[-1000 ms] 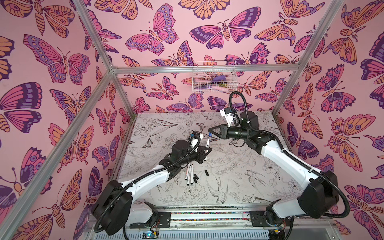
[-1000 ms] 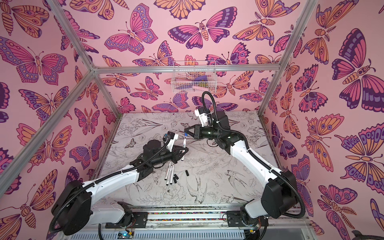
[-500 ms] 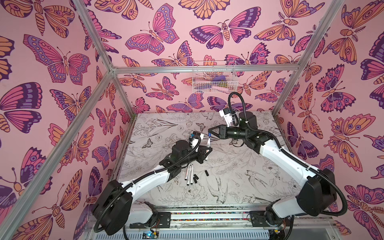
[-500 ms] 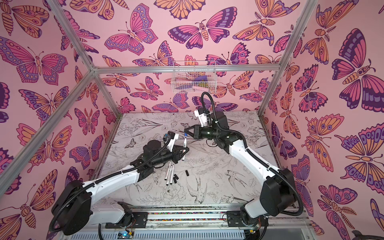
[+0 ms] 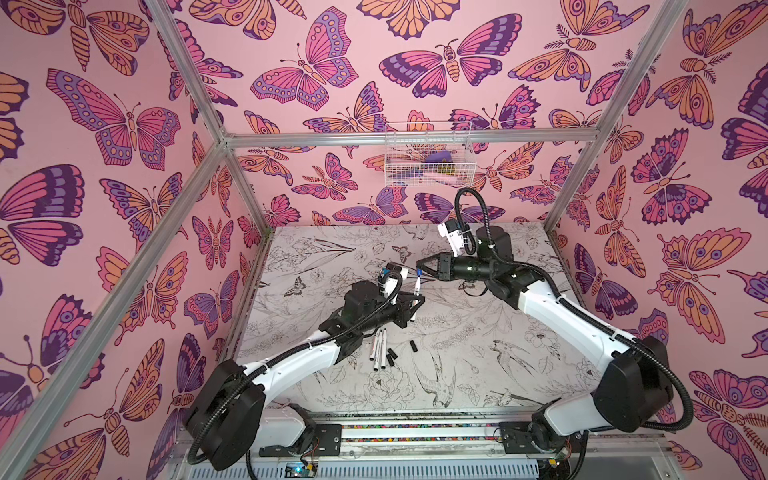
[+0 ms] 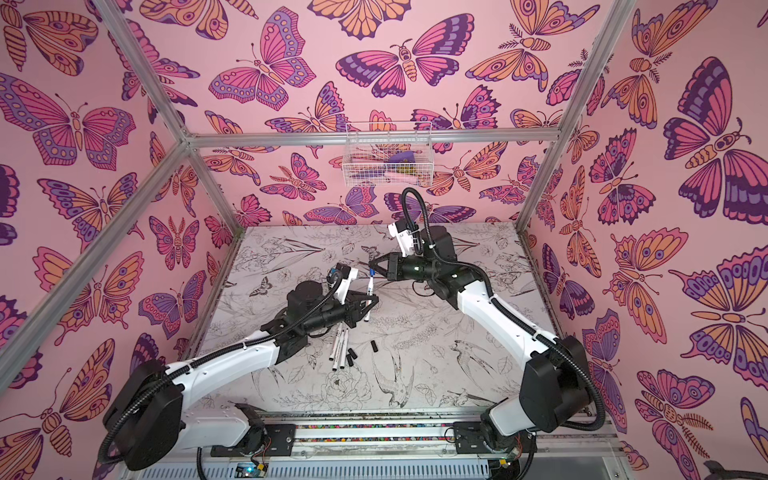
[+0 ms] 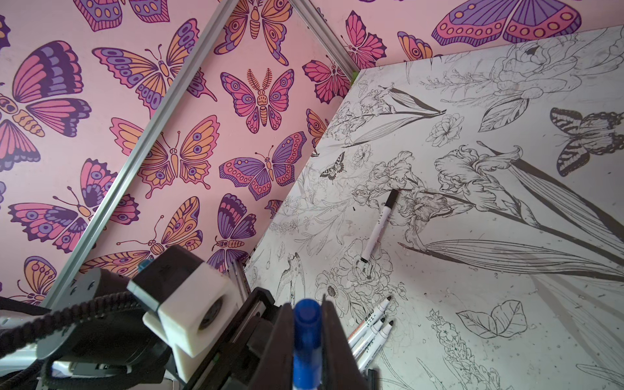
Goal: Insert the pens into the pen caps
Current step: 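Press the blue cap down onto the marker tip held by the left gripper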
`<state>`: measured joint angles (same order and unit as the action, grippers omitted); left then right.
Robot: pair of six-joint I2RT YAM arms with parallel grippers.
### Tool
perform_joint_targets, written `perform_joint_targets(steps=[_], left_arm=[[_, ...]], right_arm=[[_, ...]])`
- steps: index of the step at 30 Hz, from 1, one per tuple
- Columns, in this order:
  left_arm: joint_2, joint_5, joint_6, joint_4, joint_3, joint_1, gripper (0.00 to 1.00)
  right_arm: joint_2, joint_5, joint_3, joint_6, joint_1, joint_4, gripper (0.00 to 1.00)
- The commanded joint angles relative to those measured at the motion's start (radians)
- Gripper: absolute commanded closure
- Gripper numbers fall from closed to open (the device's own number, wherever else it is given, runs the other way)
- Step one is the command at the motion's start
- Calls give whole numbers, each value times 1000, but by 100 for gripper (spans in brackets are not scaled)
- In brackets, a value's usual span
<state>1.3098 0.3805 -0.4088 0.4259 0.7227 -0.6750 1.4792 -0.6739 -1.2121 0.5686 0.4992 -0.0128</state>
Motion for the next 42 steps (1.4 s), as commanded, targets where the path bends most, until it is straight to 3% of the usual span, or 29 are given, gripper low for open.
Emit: perform_joint_targets(steps=[1, 23, 29, 35, 39, 42], left_arm=[[-2, -14, -5, 61, -3, -1, 100], [71, -23, -42, 129, 42, 8, 100], [111, -4, -114, 267, 64, 38, 100], [129, -17, 12, 234, 124, 29, 100], [101, -139, 210, 230, 111, -16, 100], [91, -193, 254, 233, 112, -27, 100]], right_arm=[[-13, -11, 23, -17, 15, 5, 90], [-103, -38, 99, -21, 21, -40, 92], [-119, -15, 98, -128, 52, -134, 91], [-121, -42, 72, -215, 59, -228, 90], [-128, -53, 46, -251, 59, -271, 89], [-140, -53, 33, -259, 59, -277, 85]])
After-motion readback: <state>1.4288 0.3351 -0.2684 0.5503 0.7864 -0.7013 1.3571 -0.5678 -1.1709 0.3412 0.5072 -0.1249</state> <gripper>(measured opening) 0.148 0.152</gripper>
